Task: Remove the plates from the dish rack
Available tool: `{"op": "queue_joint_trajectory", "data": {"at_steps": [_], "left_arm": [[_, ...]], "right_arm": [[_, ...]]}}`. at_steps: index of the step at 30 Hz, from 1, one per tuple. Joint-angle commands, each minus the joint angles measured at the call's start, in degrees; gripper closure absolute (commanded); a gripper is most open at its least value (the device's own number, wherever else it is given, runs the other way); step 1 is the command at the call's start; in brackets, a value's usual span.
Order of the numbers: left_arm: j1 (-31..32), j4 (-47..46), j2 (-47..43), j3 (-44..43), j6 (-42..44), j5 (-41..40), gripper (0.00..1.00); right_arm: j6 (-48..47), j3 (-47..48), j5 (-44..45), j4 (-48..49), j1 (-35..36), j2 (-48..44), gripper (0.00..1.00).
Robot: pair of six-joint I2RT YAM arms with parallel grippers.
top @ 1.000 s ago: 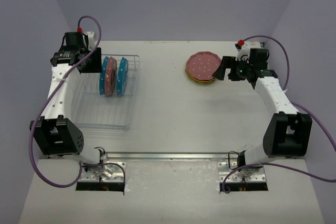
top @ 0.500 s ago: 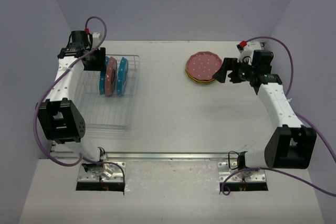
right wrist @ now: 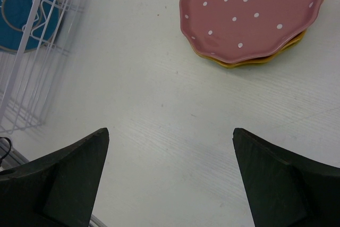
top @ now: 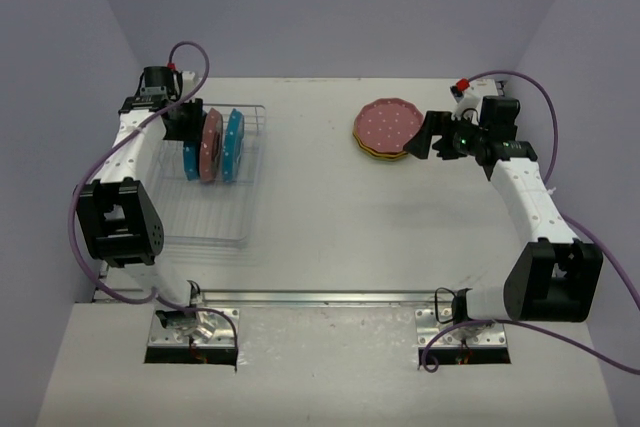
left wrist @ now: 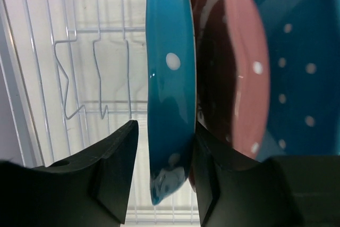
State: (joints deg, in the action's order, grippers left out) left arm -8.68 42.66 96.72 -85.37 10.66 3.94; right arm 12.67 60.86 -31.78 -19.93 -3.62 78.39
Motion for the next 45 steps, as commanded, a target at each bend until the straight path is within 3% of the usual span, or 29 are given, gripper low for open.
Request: {"op": "queue_joint_trajectory", "data": {"at_steps": [1,7,17,32,37,40,45], "left_arm": [[-0.36,-1.97,1.47,0.54,-0.29,-0.16,0.59],[-0.37,-1.88,2.14,0.52,-0.29,2.60,0.68],[-0.28,0.96,-0.92,-4.11,0.55,4.41,1.00],[1.35,11.62,-3.87,-27.54,7.37,2.15,1.00],[10.02,6.41,-9.72,-24.14,16.28,-6.27,1.00],[22.55,-4.49,-19.28,-13.73,26.10,-17.86,1.00],[44.53,-23.34,-30.21,12.77,49.85,-35.63,1.00]], "right_arm": [[0.25,1.17,-0.84,0.77,-0.07,-0.52,0.01],[0.25,0.75,-1.15,0.86,-0.07,-0.66,0.01],[1.13,0.99,-2.76,0.60,-0.01,-1.16,0.01],[3.11,1.73,-5.47,0.80,0.00,-1.95,0.01],[4.25,2.16,-6.88,1.25,-0.07,-2.45,0.01],[5.70,3.29,-8.65,1.23,-0.07,-2.18,0.01],[8.29,5.40,-11.68,1.39,-0.03,-0.74,0.01]]}}
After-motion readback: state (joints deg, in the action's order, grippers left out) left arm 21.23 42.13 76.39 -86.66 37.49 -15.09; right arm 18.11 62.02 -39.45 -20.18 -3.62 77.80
